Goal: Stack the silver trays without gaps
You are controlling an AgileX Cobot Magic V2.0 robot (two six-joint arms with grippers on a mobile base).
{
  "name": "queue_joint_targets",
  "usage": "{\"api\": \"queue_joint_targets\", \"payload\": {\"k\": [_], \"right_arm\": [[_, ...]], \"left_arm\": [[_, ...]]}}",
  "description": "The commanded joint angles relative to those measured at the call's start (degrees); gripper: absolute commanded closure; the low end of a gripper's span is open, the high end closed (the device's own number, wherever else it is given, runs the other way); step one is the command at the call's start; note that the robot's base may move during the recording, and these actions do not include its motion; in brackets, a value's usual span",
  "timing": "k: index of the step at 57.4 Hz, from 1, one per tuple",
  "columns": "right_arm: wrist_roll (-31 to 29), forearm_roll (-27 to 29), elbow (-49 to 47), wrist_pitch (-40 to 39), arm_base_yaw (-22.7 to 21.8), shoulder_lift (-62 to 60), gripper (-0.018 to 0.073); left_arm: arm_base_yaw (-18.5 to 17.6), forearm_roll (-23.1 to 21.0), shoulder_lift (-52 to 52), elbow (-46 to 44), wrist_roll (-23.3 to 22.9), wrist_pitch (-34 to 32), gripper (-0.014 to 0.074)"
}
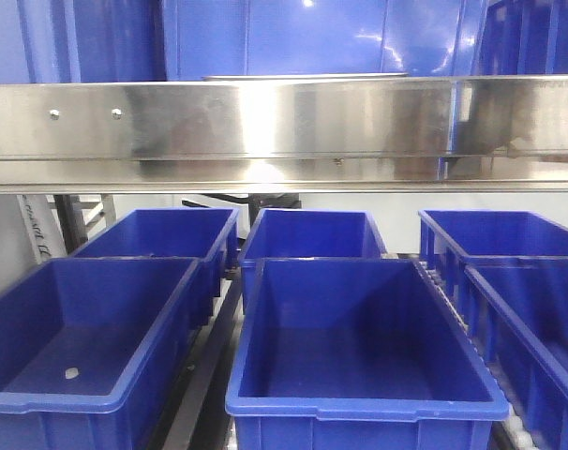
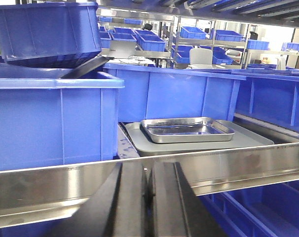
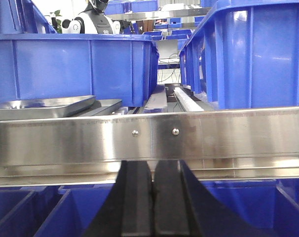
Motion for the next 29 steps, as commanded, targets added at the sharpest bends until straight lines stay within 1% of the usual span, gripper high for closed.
{"api": "queue_joint_targets", "payload": {"k": [1,29], "right_arm": [[-0.3,0.0,0.0,-0.8,-0.3,-0.5,0.064],[-0.3,0.0,0.0,1.6,-0.3,-0.5,0.064]], "left_arm": [[0.2,0.2,-0.2,0.0,0.1,-0.6,0.0606],[0.2,0.2,-0.2,0.0,0.1,-0.6,0.0606]]}}
